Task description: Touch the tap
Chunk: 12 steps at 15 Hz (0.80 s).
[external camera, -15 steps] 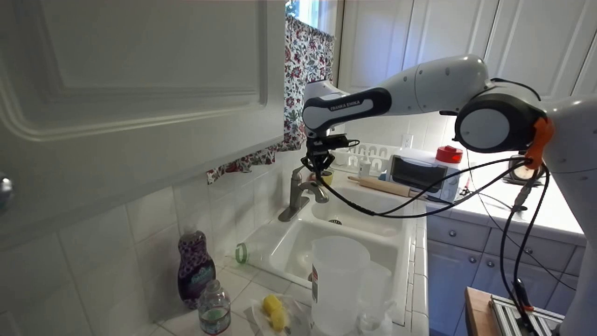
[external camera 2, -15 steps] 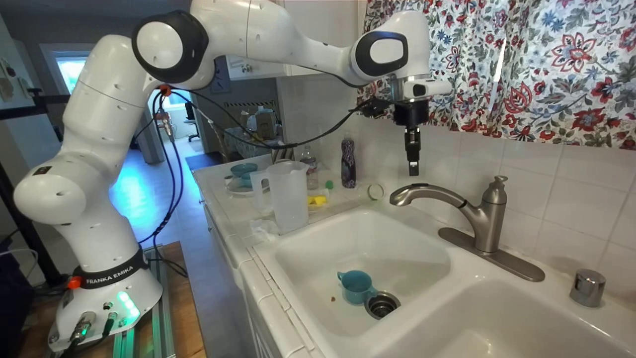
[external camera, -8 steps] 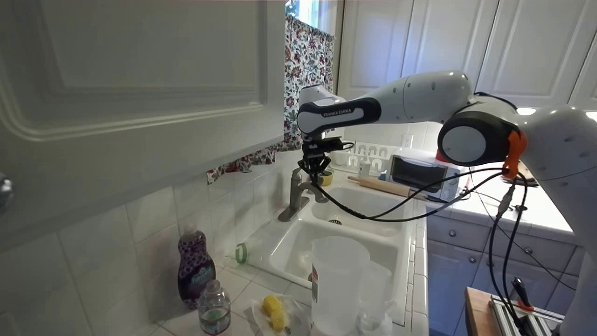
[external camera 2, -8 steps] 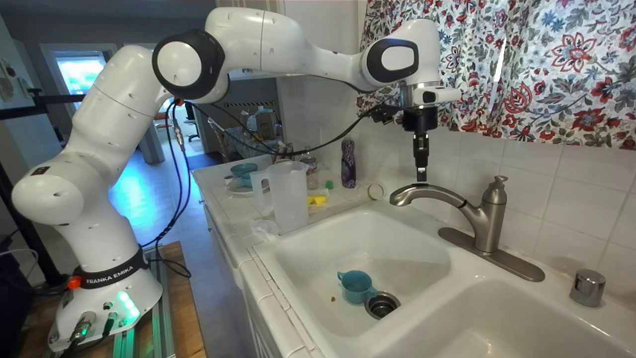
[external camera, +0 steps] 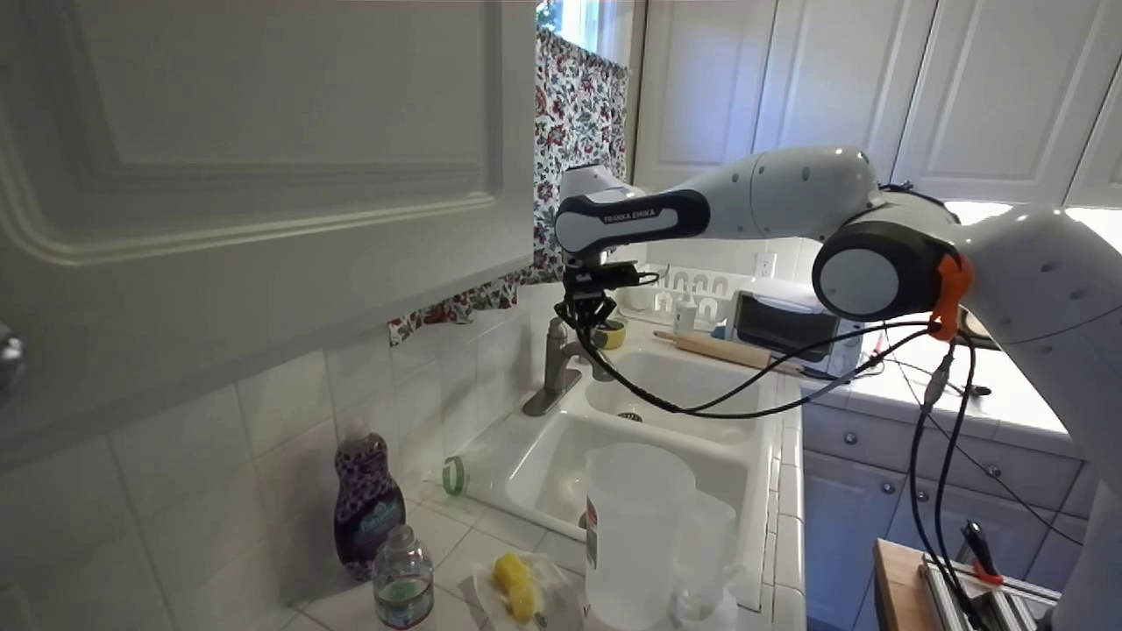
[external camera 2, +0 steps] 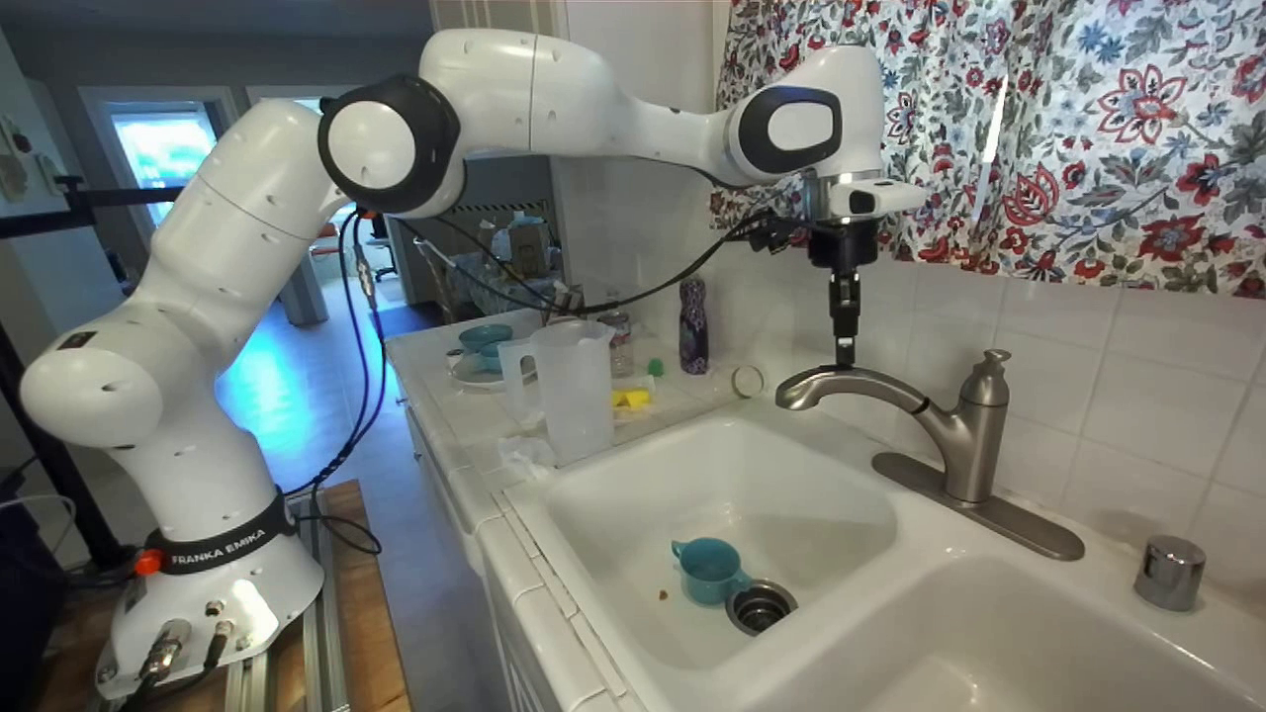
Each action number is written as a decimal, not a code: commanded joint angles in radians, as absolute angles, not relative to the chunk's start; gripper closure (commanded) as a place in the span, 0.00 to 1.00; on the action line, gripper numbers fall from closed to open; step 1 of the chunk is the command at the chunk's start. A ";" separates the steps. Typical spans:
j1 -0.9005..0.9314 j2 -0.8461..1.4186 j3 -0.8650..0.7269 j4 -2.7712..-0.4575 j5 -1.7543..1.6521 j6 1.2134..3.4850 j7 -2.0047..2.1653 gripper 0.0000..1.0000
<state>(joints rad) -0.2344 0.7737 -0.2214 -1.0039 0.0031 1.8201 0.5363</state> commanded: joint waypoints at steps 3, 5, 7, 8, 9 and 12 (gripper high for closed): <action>-0.273 0.821 -0.189 -0.915 0.055 1.743 0.531 1.00; -0.277 0.825 -0.183 -0.908 0.056 1.727 0.534 1.00; -0.281 0.825 -0.179 -0.905 0.056 1.719 0.536 1.00; -0.284 0.826 -0.177 -0.909 0.058 1.721 0.539 1.00; -0.287 0.835 -0.176 -0.915 0.055 1.725 0.540 1.00; -0.295 0.853 -0.172 -0.917 0.054 1.732 0.541 1.00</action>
<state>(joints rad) -0.2725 0.8040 -0.1863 -0.9481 0.0210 1.7549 0.5363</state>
